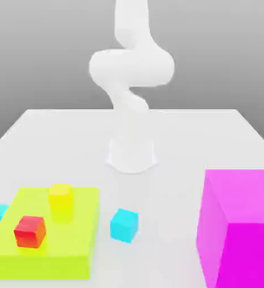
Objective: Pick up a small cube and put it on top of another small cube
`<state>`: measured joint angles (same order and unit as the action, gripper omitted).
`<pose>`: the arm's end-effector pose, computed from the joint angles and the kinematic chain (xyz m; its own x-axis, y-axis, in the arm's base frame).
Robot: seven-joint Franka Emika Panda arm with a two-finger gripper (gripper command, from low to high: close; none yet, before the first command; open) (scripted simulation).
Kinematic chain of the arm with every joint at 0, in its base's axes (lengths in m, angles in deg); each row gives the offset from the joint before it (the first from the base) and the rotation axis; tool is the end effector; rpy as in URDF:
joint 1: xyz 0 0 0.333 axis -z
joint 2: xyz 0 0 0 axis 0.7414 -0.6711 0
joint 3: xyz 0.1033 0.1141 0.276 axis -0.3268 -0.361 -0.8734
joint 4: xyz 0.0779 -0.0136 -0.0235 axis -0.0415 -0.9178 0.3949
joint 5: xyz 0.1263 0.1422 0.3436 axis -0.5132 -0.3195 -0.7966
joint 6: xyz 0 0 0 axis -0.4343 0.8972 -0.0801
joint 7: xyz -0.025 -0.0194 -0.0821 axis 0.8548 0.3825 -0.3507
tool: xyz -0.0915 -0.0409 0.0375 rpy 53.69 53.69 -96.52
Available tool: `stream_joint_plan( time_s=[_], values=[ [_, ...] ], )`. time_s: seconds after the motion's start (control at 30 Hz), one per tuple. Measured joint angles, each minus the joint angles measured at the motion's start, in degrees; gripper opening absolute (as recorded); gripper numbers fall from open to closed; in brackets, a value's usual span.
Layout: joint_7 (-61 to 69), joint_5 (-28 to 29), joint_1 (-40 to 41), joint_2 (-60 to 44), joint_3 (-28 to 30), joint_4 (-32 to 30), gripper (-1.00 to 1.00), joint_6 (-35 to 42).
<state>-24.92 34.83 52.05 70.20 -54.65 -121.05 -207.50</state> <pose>0.3773 -0.0239 0.6754 0.4195 -0.7878 0.4510 -0.6162 -0.6120 -0.4958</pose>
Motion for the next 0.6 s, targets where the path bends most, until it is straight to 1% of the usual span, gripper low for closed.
stream_joint_plan(
  time_s=[0.3,0.47,0.6],
  values=[
    [-17.3,5.78,13.63,-17.45,0.76,-3.88,0.0,-7.39],
    [-25.84,7.69,19.54,-26.9,3.15,-6.0,0.0,-11.46],
    [-31.46,7.52,23.23,-34.4,6.04,-7.75,0.0,-14.86]
  ],
)
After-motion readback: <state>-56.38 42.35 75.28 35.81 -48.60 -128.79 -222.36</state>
